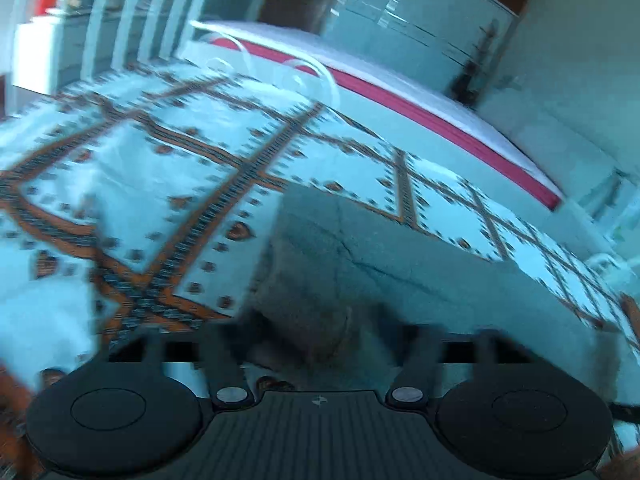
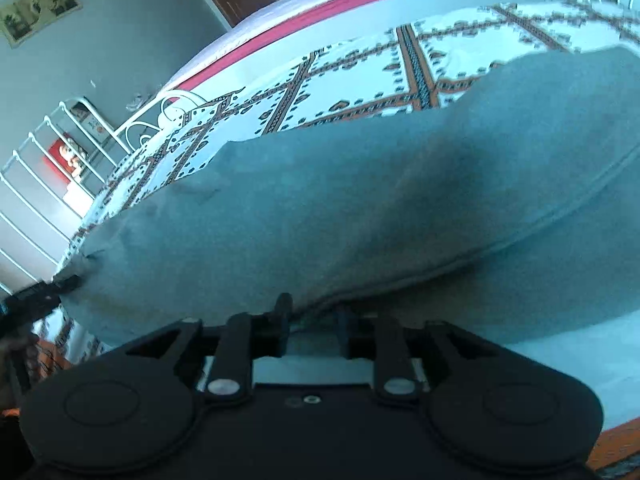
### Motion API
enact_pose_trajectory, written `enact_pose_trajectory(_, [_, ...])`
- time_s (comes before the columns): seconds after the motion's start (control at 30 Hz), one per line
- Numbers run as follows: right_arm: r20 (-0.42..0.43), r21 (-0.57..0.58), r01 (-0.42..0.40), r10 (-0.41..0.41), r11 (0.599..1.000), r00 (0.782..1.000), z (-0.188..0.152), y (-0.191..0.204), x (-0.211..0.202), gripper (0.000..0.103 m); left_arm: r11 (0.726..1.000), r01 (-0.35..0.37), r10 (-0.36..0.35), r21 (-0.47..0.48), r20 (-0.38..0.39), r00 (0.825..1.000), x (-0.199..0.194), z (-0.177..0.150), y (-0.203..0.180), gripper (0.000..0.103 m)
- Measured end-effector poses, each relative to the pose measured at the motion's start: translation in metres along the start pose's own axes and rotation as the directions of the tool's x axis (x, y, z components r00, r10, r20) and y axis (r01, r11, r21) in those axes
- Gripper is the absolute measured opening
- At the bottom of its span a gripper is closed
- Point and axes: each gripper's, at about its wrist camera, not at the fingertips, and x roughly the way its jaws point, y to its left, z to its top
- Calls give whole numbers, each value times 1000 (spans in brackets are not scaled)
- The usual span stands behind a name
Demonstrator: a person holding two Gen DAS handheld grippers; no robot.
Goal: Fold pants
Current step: 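Open both grippers and release the folded legs onto the waistband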
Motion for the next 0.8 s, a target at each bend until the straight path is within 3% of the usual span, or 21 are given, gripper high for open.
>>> enact_pose_trajectory(0.07, [21,-12,3,-3,1000,1000,0,-5,-14,22,998,-69,69,-11,23,997,-15,-2,0,93])
enact_pose_trajectory(0.13, [58,-17,-3,4,1000,998,-6,-11,-32,22,997,-77,78,-22,42,996,-31,0,-4,93])
enact_pose_trajectory(0.23, [128,4,-4,3,1000,992,0,-28,-61,22,1000,-12,10,25,111,994,-55,8,-30,93])
enact_pose_trajectory(0.33, [189,47,31,-40,998,981,11,-54,-86,22,992,65,-71,109,54,996,-48,15,-76,93])
enact_pose_trajectory(0.43, [207,121,84,-108,989,972,20,-85,-100,22,981,91,-94,173,5,996,-27,2,-129,93])
enact_pose_trajectory(0.6, [210,213,116,-161,970,964,25,-120,-104,22,970,34,-20,242,-62,998,14,-41,-175,93])
enact_pose_trajectory(0.67, [210,233,105,-156,967,965,27,-128,-103,22,968,-5,33,252,-107,994,25,-45,-178,93])
enact_pose_trajectory(0.8, [199,239,118,-167,964,966,36,-145,-95,22,963,-46,78,265,-113,990,37,-39,-180,93])
